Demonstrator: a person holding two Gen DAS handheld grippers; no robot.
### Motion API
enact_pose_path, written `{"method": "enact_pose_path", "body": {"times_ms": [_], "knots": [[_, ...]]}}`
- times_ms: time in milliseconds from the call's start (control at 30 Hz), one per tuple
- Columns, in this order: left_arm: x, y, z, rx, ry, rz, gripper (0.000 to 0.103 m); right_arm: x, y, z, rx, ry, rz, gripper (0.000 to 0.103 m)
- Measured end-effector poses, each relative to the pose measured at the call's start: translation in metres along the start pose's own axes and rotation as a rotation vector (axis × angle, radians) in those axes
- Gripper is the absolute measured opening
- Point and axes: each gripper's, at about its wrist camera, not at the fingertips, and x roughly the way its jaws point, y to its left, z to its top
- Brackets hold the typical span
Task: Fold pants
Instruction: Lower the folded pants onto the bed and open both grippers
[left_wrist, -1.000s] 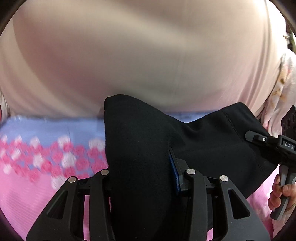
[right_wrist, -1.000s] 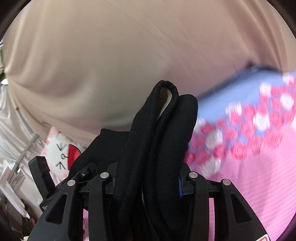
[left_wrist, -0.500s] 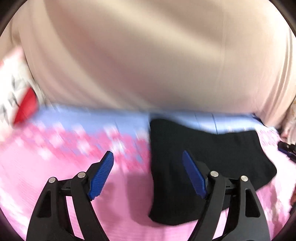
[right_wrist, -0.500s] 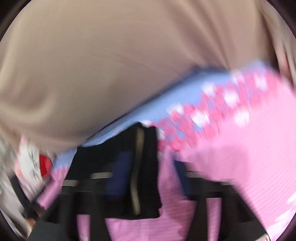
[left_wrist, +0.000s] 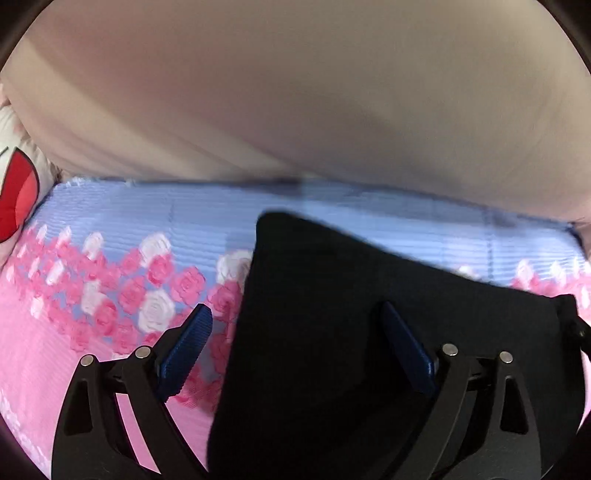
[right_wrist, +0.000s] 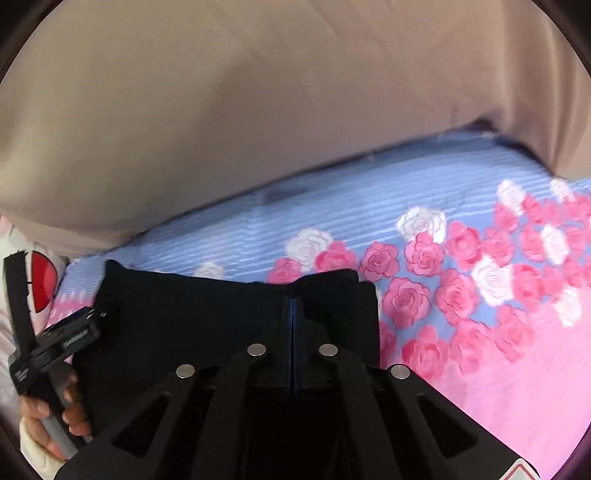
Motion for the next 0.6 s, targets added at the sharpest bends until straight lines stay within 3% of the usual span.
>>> {"method": "enact_pose_path", "body": {"times_ms": [100, 200, 300, 400, 467, 533, 600], "knots": [[-0.051, 0.003, -0.013, 0.054, -0.109, -0.042, 0.09, -0.052, 0.025, -0.025, -0.083, -0.061, 0.082, 0.005], [-0.082, 0.006, -0.039, 0.071, -0.132, -0.052, 0.093, -0.066, 0.033, -0.061, -0.146, -0.018, 0.075, 0.005], [-0.076, 0.001, -0.077, 0.13, -0.122, -0.038, 0.093, -0.046, 0.02, -0.082, -0.15, 0.027, 0.003, 0.0], [-0.054, -0.004, -0.095, 0.188, -0.091, 0.012, 0.089, -0.059, 0.003, -0.08, -0.035, 0.018, 0.067, 0.0], [-0.063, 0.002, -0.098, 0.148, -0.098, -0.001, 0.088, -0.089, 0.019, -0.082, -0.083, -0.043, 0.056, 0.007], [-0.074, 0.01, -0.096, 0.117, -0.099, -0.047, 0.088, -0.105, 0.029, -0.088, -0.111, -0.067, 0.071, 0.007], [-0.078, 0.014, -0.101, 0.102, -0.095, -0.031, 0.089, -0.104, 0.029, -0.095, -0.134, -0.061, 0.033, 0.007]]}}
